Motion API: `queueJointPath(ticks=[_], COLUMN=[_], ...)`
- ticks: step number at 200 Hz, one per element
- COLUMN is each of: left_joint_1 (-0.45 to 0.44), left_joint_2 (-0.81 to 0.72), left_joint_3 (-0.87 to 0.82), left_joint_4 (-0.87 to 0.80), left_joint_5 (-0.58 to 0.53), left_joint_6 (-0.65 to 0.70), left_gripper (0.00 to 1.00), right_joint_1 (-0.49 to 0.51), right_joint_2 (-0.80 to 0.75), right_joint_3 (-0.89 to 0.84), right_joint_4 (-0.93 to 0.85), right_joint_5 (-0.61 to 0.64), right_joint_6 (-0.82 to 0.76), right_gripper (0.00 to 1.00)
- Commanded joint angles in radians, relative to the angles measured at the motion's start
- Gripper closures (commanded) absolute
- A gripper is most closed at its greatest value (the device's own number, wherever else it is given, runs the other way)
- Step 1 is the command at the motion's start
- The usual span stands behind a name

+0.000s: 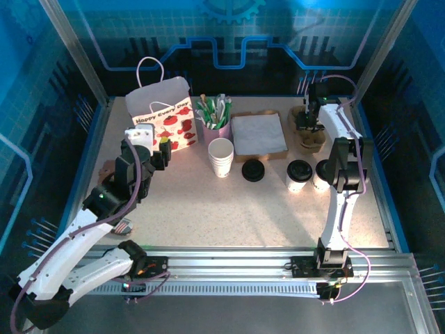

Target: Pack the takeout coffee

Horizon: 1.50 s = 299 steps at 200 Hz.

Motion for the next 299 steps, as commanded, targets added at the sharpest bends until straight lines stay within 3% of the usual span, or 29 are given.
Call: queueJointPath(ticks=[1, 109, 234, 299], left_joint_1=[0.011, 0.018, 0.025, 0.065], left_joint_2=[-0.003, -0.006, -0.008, -0.006], left_joint_3=[-0.007, -0.007, -0.005, 0.093], left_joint_4=[0.012, 0.012, 0.009, -0.051], left_joint_5=[0.012, 0.017, 0.027, 0.065], left_joint_6=[-0.009, -0.012, -0.02, -0.075], left_gripper=[0.25, 0.25, 0.25, 0.24], right_joint_1=[-0.015, -0.015, -0.009, 0.082], right_joint_2=[0.028, -0.019, -0.142, -0.266], right_joint_3=[0.022, 0.051, 0.079, 0.13], right_joint_4=[-0.035, -0.051, -0.087, -0.119], right_joint_5=[-0.008, -0.001, 0.01, -0.023], right_joint_6=[0.011, 0.037, 0.081, 0.079], right_gripper=[0.44, 0.64, 0.65, 0.65])
